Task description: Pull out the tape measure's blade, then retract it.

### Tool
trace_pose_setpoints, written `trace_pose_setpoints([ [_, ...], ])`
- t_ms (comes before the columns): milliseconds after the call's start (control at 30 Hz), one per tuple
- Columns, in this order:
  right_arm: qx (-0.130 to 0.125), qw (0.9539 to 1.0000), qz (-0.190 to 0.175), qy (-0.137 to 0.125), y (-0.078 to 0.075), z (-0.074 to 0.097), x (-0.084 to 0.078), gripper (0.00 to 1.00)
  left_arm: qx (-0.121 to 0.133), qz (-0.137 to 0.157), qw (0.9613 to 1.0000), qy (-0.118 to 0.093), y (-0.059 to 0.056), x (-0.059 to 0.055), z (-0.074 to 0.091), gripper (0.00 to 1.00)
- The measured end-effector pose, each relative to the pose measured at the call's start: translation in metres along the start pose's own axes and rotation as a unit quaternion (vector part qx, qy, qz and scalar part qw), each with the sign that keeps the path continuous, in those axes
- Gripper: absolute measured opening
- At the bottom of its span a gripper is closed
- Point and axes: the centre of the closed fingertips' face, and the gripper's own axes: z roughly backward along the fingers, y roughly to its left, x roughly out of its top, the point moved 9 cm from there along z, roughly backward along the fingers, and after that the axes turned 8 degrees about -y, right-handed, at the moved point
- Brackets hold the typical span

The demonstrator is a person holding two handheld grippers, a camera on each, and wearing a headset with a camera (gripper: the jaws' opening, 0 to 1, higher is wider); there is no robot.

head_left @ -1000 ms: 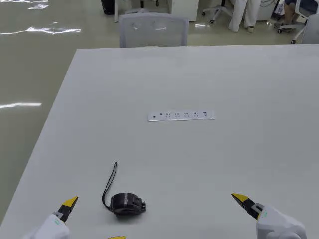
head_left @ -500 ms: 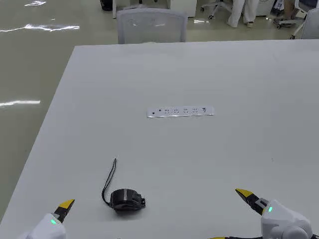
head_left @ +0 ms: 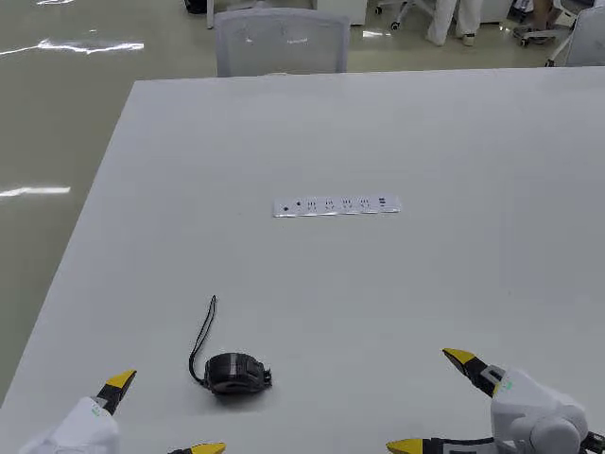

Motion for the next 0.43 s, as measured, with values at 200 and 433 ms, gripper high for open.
trace_pose_setpoints([
  [200, 0.0, 1.0, 0.001, -0.002, 0.0002, 0.0003, 0.0006, 0.97, 0.001, 0.002, 1.0, 0.0, 0.0008, -0.0006, -0.0003, 0.99],
  [433, 0.0, 1.0, 0.002, -0.002, -0.0001, 0.0006, 0.0012, 0.97, 0.001, 0.001, 1.0, 0.0, 0.0001, 0.0002, -0.0012, 0.99],
])
